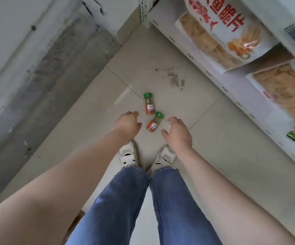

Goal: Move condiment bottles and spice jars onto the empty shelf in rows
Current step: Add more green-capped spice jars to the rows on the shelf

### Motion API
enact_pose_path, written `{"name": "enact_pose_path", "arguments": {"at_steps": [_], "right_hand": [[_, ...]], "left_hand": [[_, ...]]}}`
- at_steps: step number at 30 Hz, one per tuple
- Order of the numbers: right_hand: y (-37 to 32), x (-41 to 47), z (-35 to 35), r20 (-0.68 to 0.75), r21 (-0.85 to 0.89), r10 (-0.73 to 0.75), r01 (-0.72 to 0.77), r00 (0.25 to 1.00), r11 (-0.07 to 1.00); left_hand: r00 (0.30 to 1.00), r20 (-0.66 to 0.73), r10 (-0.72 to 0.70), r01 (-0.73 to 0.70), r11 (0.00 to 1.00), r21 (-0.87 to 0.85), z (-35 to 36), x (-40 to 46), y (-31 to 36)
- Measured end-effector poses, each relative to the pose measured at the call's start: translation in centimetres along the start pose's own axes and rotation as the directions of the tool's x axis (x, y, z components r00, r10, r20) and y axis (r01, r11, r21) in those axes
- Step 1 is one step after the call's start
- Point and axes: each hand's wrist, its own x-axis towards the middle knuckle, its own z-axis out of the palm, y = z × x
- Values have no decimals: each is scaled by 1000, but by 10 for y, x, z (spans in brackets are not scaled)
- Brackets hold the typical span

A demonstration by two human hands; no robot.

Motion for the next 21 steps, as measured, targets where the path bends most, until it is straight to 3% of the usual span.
{"name": "enact_pose_path", "arguments": {"at_steps": [11, 17, 21], "right_hand": [[51, 136, 162, 75, 312, 246, -257, 966, 915], [45, 168, 191, 86, 429, 345, -347, 935, 834], [39, 175, 190, 146, 464, 400, -420, 905, 780]], "left_hand": [[996, -13, -91, 89, 990, -113, 105, 176, -28], [972, -75, -223, 175, 898, -403, 124, 220, -15], [963, -45, -267, 213, 848, -486, 124, 226, -9]]}}
